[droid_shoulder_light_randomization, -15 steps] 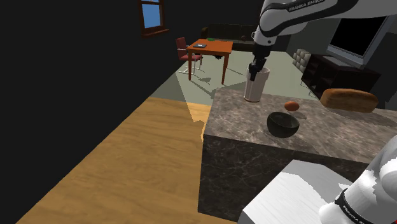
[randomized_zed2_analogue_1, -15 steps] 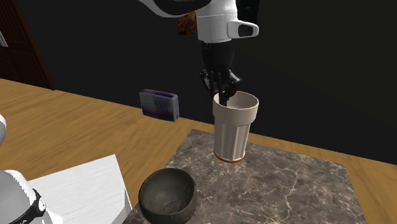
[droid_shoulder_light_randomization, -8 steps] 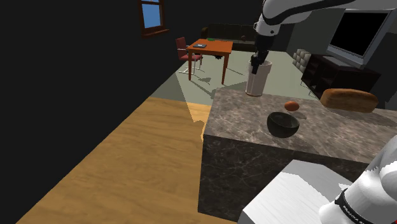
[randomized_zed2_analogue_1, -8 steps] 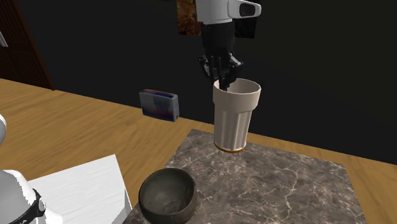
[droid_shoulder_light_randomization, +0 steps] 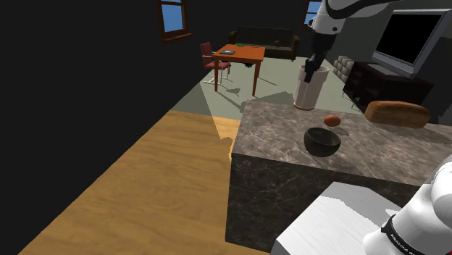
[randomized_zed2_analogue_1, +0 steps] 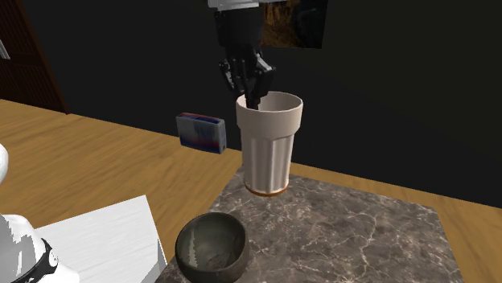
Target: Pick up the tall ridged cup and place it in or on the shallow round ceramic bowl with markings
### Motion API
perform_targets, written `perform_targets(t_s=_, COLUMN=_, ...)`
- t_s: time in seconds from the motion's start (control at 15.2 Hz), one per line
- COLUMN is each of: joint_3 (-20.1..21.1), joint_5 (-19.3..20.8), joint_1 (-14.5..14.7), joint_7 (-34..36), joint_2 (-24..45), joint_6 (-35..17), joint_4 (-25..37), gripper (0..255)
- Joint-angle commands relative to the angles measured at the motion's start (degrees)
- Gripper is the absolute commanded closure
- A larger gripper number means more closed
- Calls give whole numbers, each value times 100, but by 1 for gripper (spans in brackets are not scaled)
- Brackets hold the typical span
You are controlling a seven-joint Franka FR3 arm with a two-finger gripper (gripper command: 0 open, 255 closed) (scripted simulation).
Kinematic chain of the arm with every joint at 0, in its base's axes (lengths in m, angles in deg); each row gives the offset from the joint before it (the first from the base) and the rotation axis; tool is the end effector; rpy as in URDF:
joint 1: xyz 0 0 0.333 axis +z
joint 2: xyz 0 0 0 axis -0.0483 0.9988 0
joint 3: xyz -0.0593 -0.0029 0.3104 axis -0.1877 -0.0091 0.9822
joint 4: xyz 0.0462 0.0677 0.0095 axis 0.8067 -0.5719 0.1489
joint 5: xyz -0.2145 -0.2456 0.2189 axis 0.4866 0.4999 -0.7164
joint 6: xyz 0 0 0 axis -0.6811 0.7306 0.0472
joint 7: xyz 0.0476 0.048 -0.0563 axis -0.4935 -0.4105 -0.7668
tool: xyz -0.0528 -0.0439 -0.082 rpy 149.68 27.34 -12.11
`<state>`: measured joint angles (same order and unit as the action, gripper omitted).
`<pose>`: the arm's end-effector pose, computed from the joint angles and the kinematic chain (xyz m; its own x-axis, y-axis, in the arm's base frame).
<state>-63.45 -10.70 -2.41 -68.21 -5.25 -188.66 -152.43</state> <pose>0.4712 -0.1065 0.5766 0.9809 0.1828 0.0666 0.1783 -0.9816 0.0678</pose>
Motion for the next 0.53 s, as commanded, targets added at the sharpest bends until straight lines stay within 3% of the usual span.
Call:
perform_targets(t_s=0.0, joint_3=4, joint_5=80, joint_1=-41, joint_7=-15, joint_2=-463, joint_6=158, joint_4=-294, gripper=255)
perform_targets(t_s=0.46, joint_3=12, joint_5=303, joint_1=-230, joint_7=-138, joint_2=-1908, joint_6=830, joint_4=-1048, gripper=255)
